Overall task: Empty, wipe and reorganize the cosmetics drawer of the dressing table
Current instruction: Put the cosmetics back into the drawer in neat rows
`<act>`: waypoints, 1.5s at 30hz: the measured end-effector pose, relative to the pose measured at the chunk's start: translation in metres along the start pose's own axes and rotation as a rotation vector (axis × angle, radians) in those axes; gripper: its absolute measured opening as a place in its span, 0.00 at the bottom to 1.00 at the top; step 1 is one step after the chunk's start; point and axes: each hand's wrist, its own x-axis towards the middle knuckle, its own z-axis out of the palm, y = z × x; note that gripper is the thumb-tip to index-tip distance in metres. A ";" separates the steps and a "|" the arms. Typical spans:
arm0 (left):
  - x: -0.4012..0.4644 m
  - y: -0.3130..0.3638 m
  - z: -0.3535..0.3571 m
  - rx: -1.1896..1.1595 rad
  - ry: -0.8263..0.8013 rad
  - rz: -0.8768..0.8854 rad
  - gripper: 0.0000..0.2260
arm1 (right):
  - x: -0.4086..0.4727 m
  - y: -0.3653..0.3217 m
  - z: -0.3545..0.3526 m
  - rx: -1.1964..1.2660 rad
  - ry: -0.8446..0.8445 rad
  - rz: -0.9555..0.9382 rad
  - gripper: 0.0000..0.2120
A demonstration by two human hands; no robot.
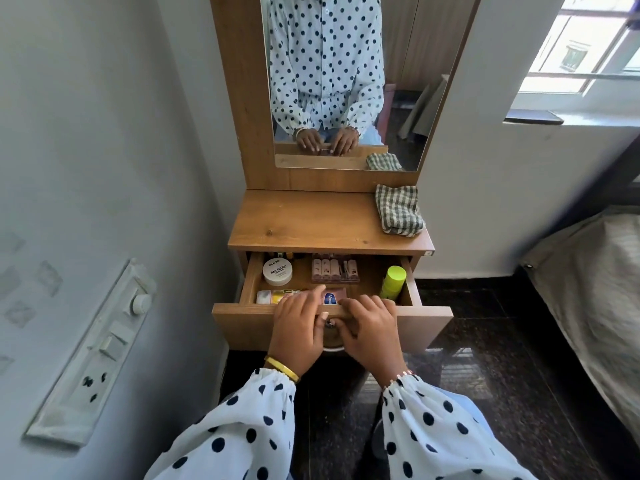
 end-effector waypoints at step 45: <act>0.075 -0.007 0.022 -1.554 0.150 -1.455 0.15 | 0.081 0.018 0.052 1.331 -0.077 1.326 0.08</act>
